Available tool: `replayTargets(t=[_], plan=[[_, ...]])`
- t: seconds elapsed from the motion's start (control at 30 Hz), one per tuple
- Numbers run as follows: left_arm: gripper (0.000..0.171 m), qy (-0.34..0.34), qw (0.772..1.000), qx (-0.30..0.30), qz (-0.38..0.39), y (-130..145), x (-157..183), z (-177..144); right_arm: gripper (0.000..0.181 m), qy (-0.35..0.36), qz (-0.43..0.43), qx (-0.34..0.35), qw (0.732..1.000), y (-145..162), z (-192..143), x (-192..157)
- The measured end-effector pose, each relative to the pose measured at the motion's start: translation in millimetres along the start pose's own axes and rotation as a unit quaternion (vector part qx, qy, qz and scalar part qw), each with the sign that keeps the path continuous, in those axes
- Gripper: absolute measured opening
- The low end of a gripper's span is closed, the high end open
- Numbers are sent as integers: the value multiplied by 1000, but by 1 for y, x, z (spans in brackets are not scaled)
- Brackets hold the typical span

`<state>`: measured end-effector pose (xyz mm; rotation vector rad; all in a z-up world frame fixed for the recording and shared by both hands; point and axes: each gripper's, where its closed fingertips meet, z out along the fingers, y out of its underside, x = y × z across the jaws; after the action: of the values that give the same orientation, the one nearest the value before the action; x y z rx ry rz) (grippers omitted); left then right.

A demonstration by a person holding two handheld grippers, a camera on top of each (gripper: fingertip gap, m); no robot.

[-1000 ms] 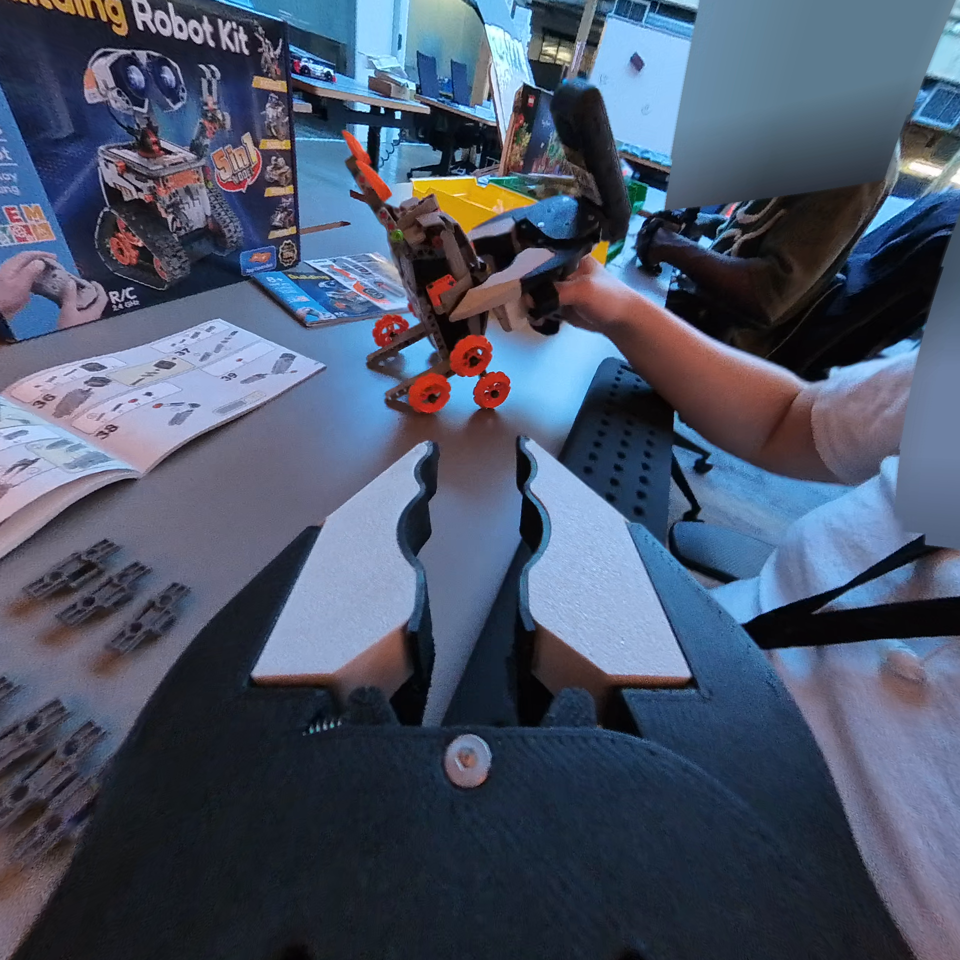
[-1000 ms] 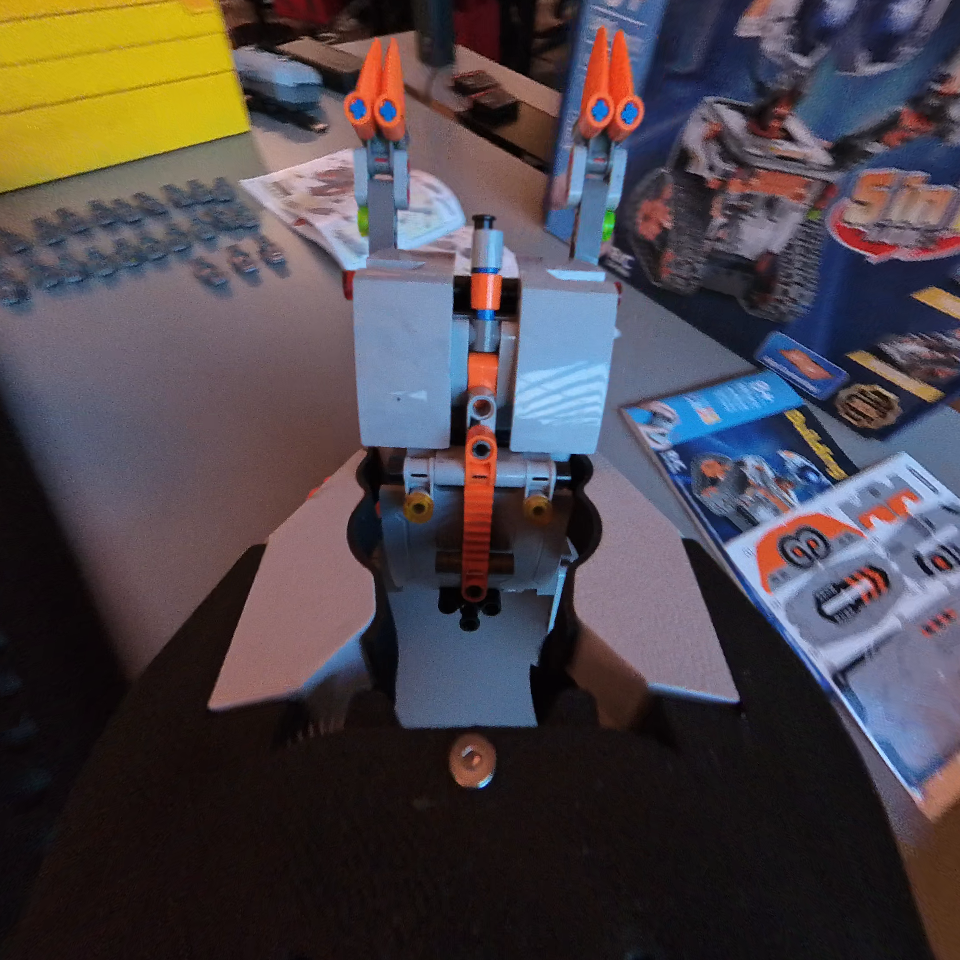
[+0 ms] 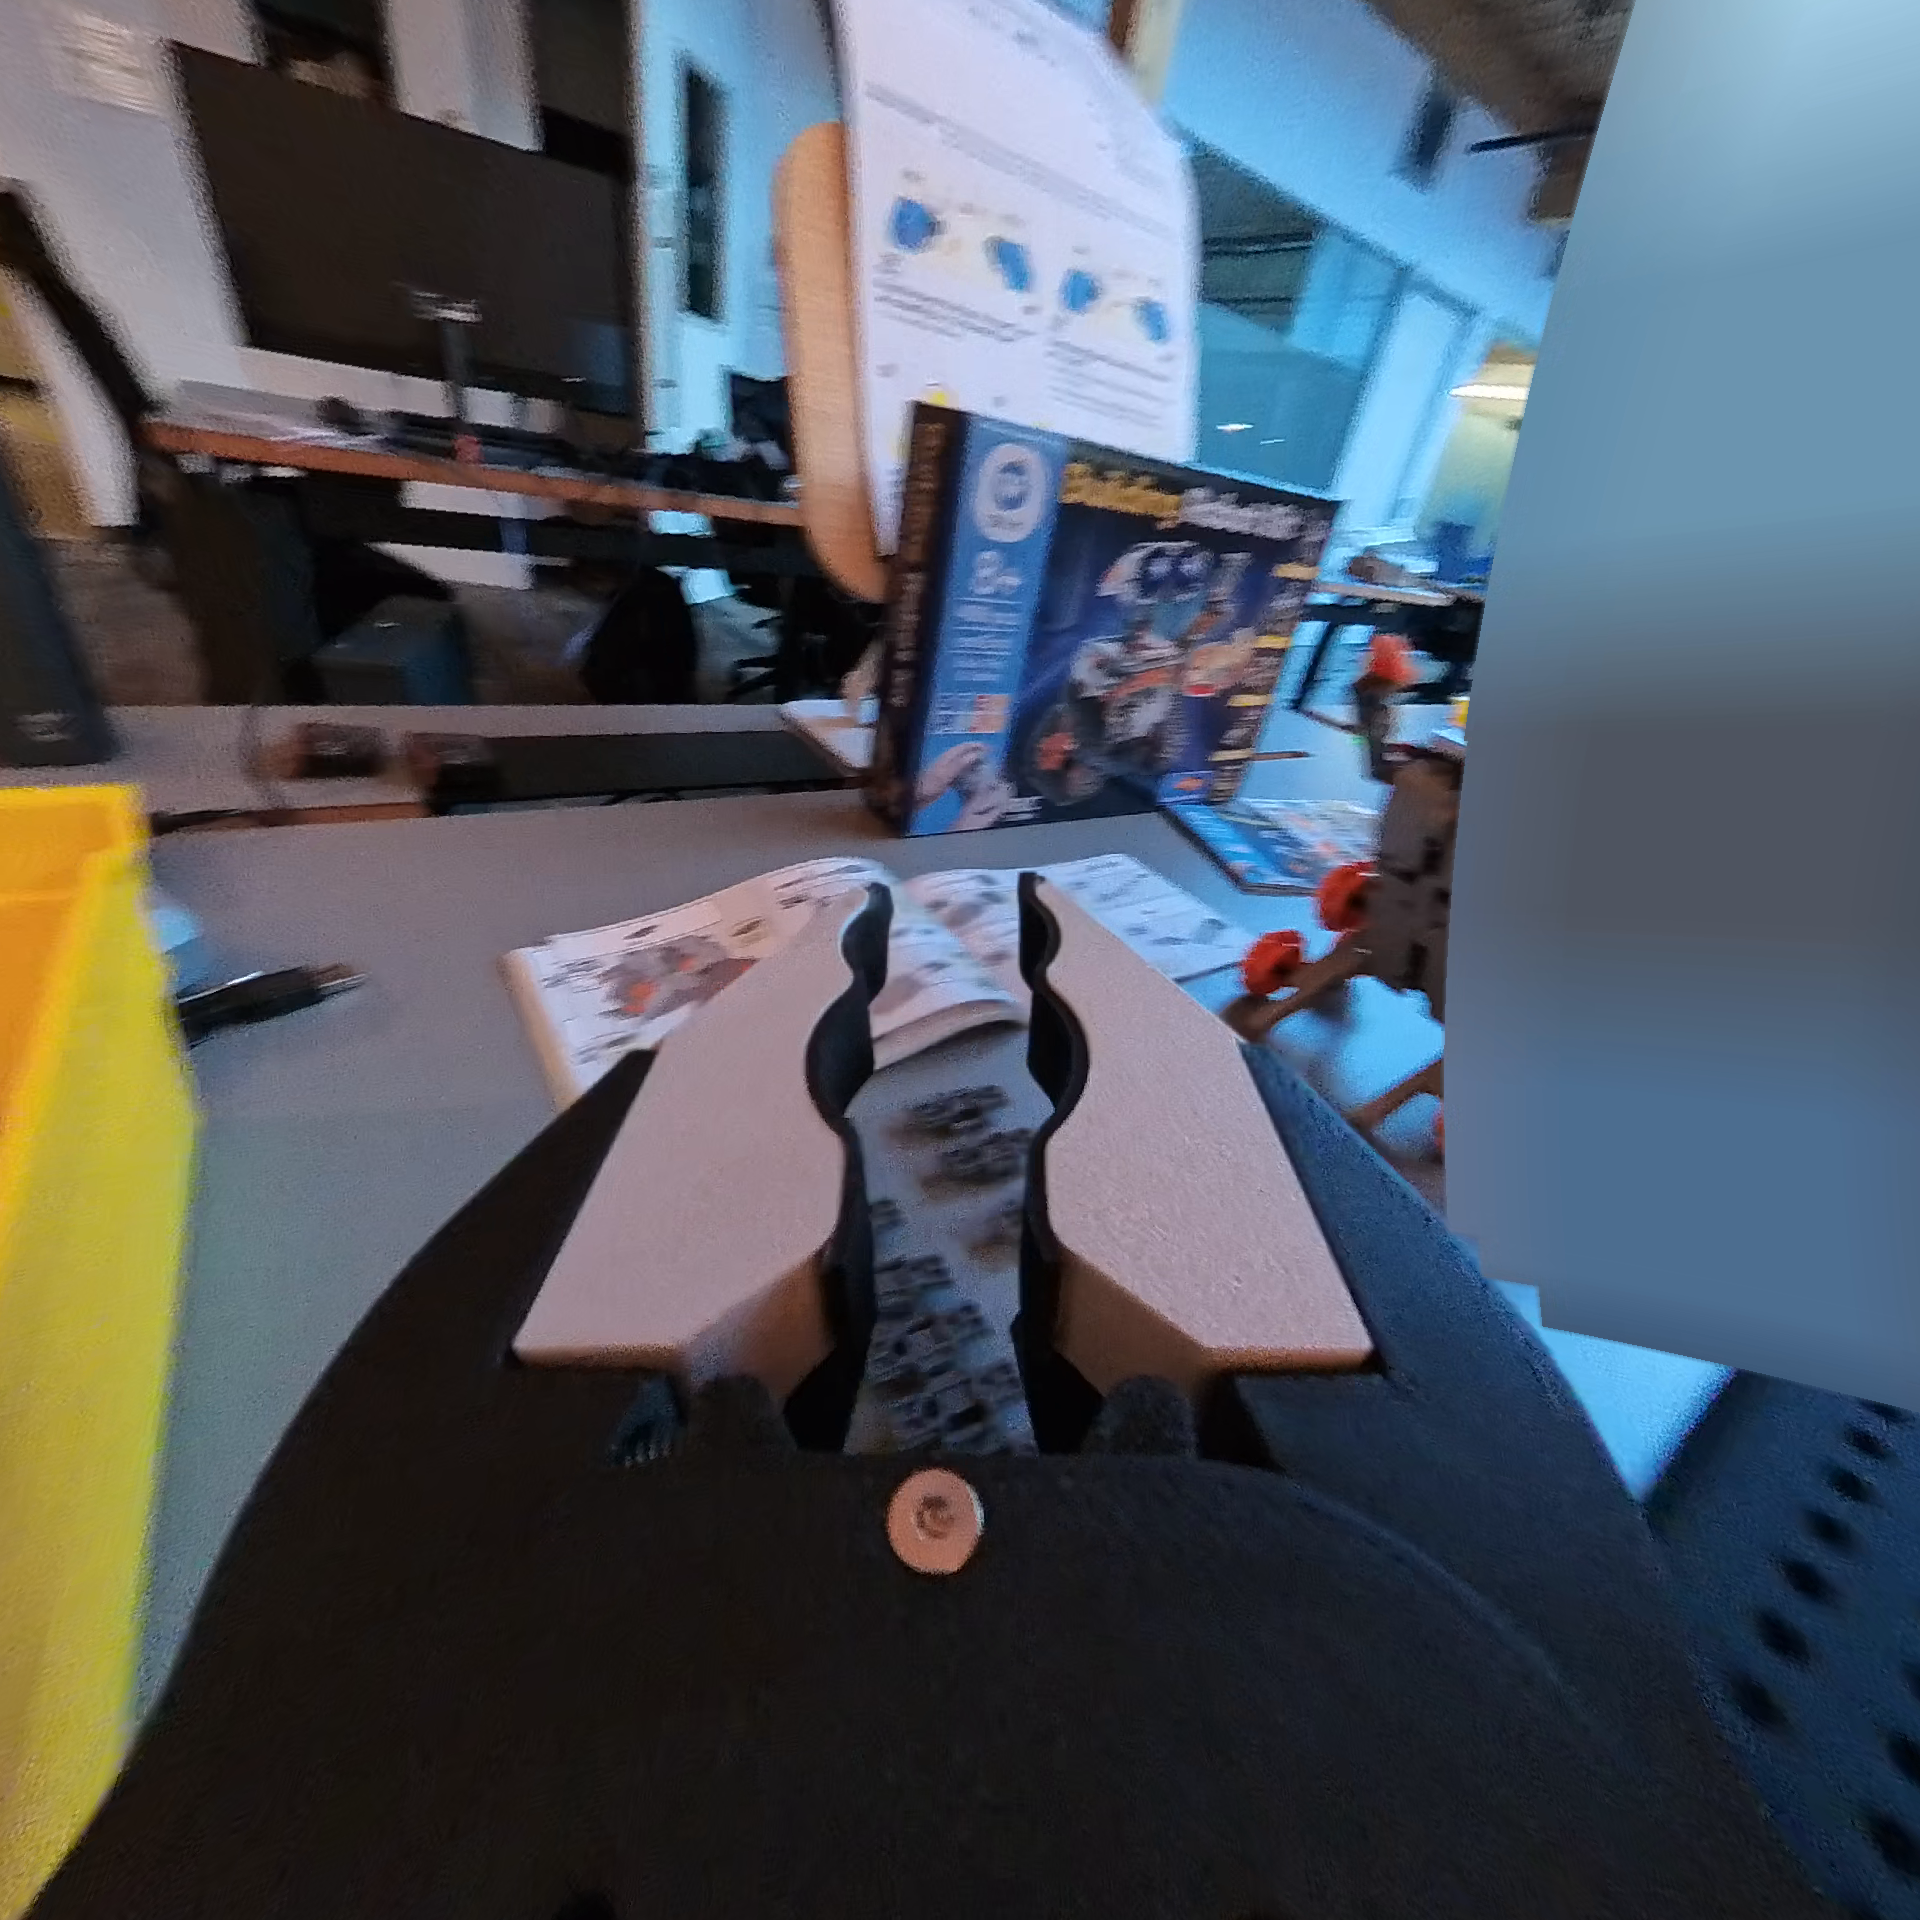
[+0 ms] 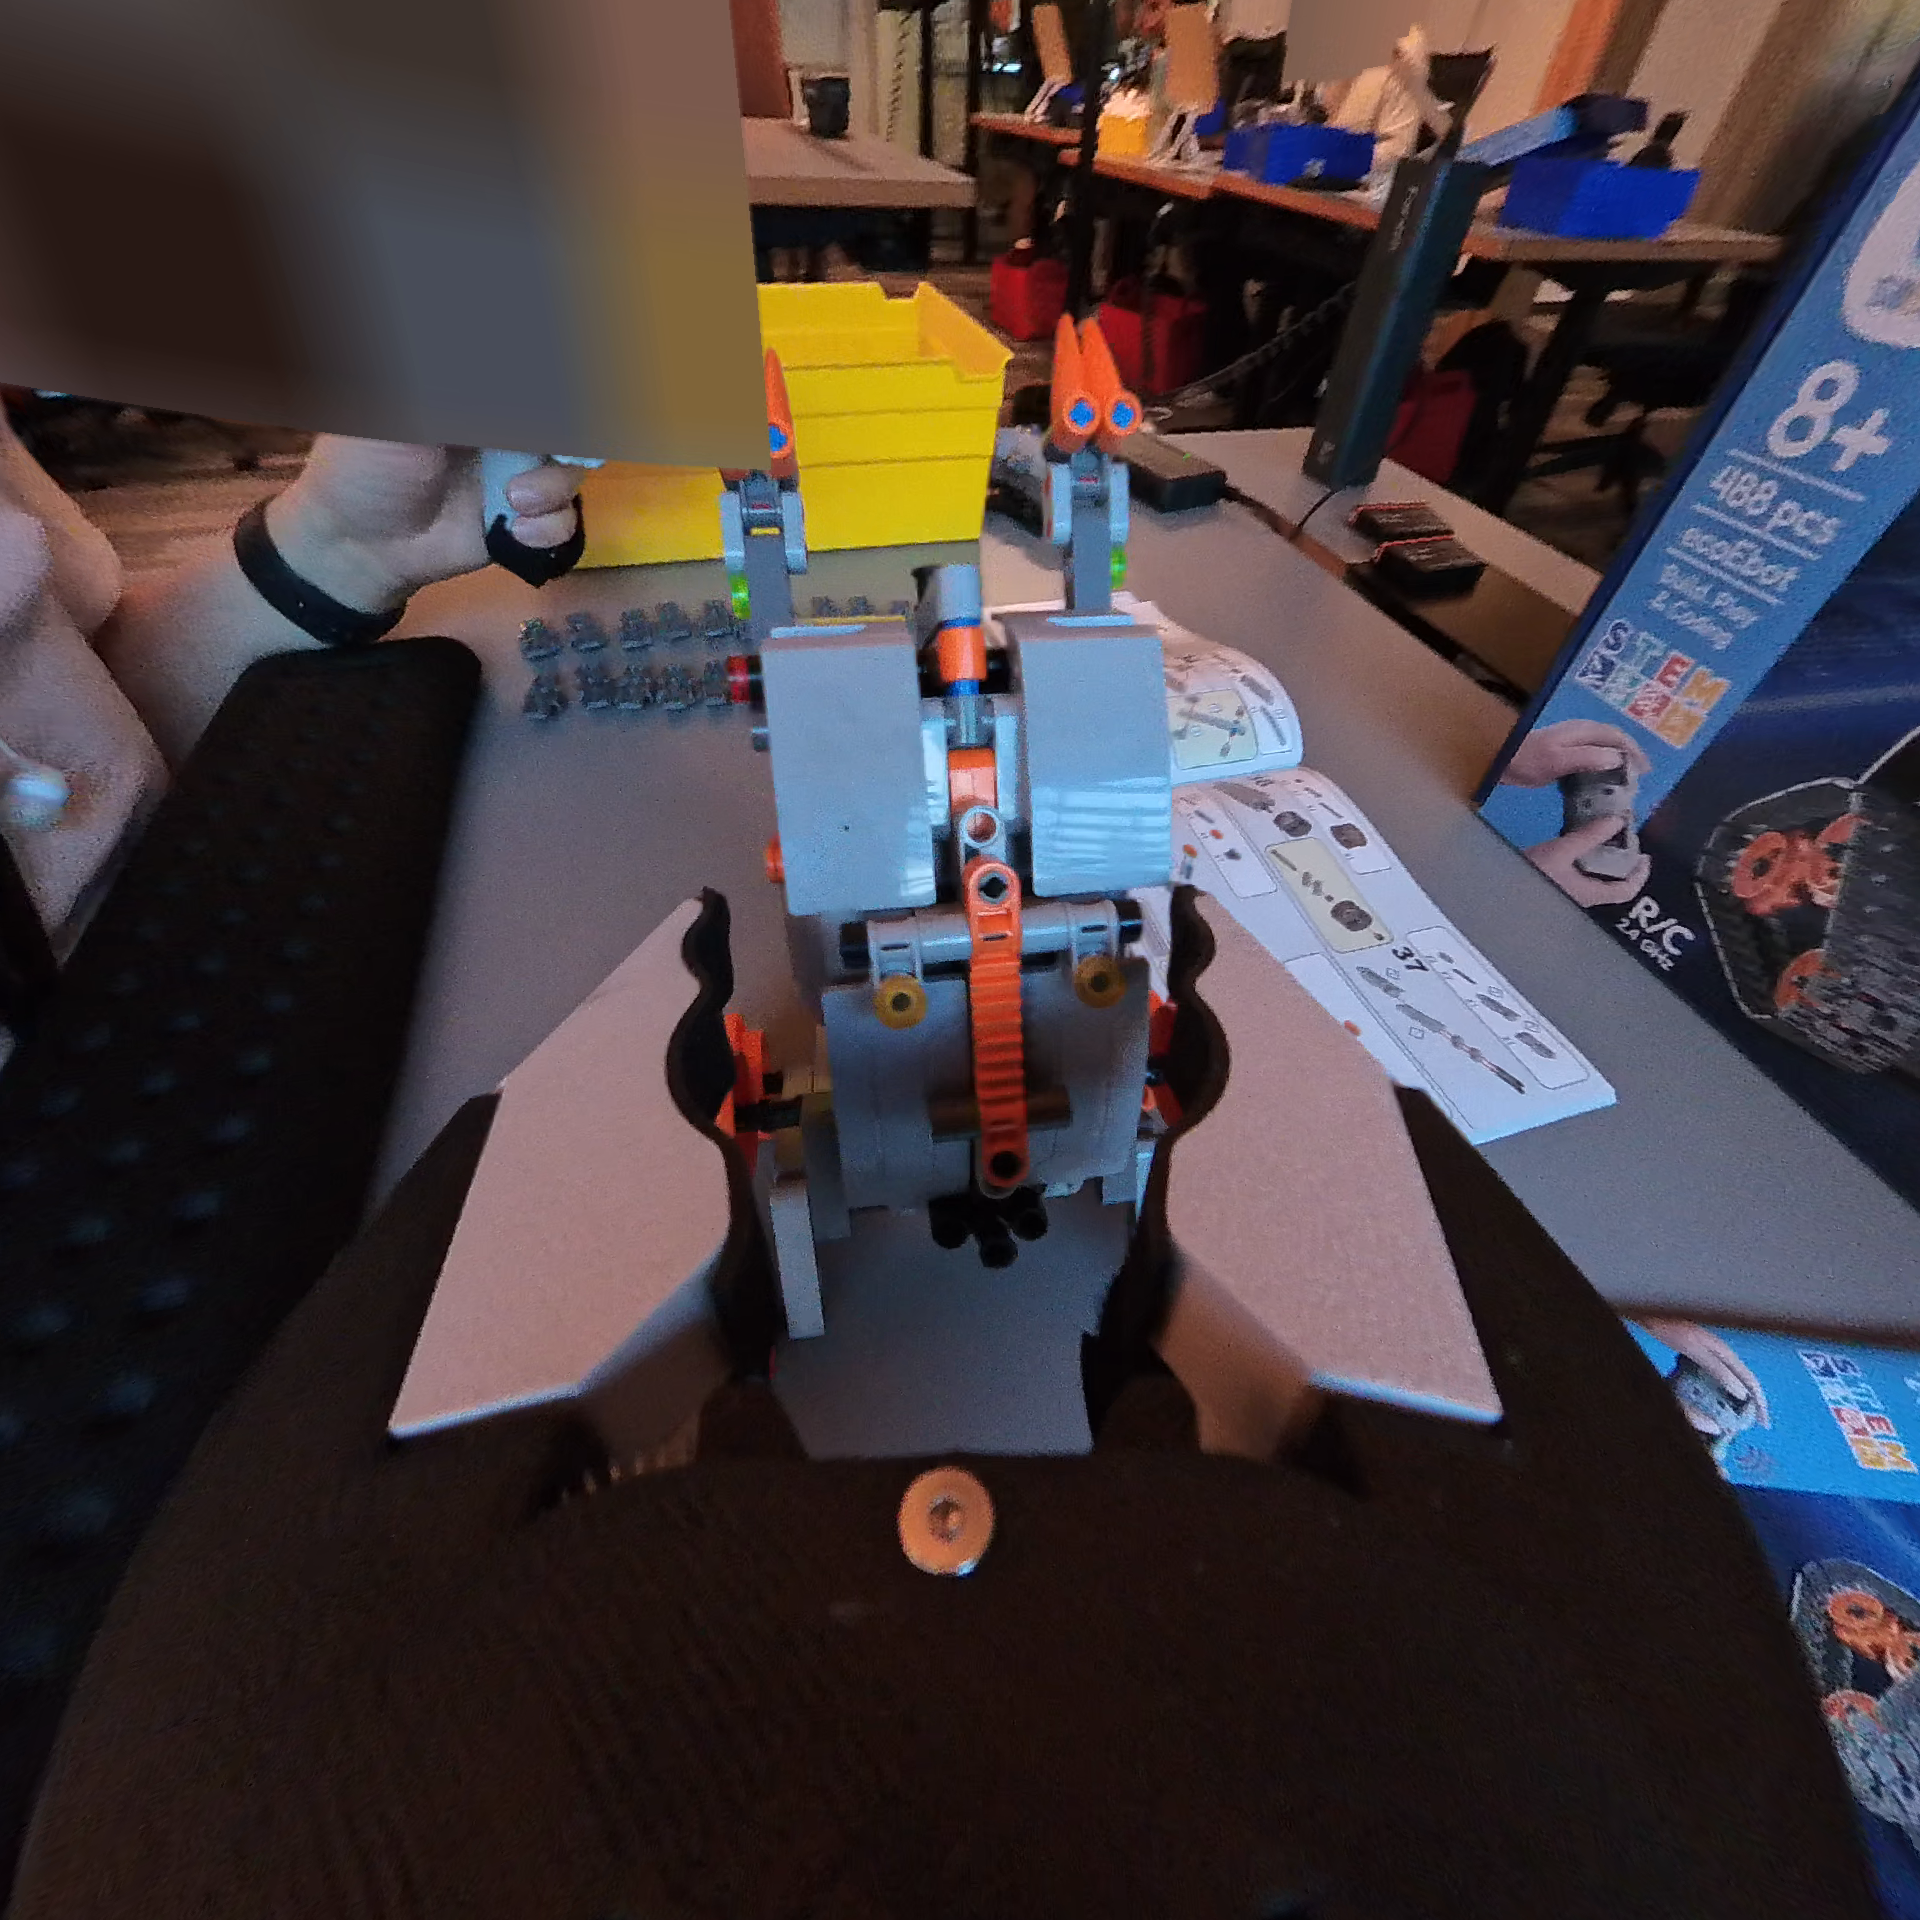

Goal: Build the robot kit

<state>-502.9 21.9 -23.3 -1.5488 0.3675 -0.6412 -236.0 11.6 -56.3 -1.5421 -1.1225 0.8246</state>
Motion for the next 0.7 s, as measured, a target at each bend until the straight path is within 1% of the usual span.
replayTargets(t=[0.07,0.13,0.2,0.23,0.3,0.4,0.5,0.6,0.7], plan=[[25,-62,998,-12,10,5,-20,-3,86,5,-2,2,1000,-1,2,-3],[25,-90,995,-25,19,11,-29,-5,89,5,-8,-14,1000,3,6,-3],[25,-92,995,-41,18,17,-30,-3,89,7,-8,-31,999,9,10,0],[25,-91,994,-51,18,21,-30,-2,86,7,-7,-35,999,11,11,1],[24,-112,991,-66,42,24,-34,-2,76,4,2,-34,999,14,12,4],[22,-125,987,-73,72,25,-34,-1,75,-16,37,-23,999,15,11,4],[22,-119,987,-79,68,28,-32,1,73,-26,60,-10,998,16,12,2],[22,-123,987,-81,68,29,-34,1,73,-13,48,-8,999,15,9,3],[22,-118,988,-80,60,30,-34,1,75,2,36,3,999,6,4,4]])
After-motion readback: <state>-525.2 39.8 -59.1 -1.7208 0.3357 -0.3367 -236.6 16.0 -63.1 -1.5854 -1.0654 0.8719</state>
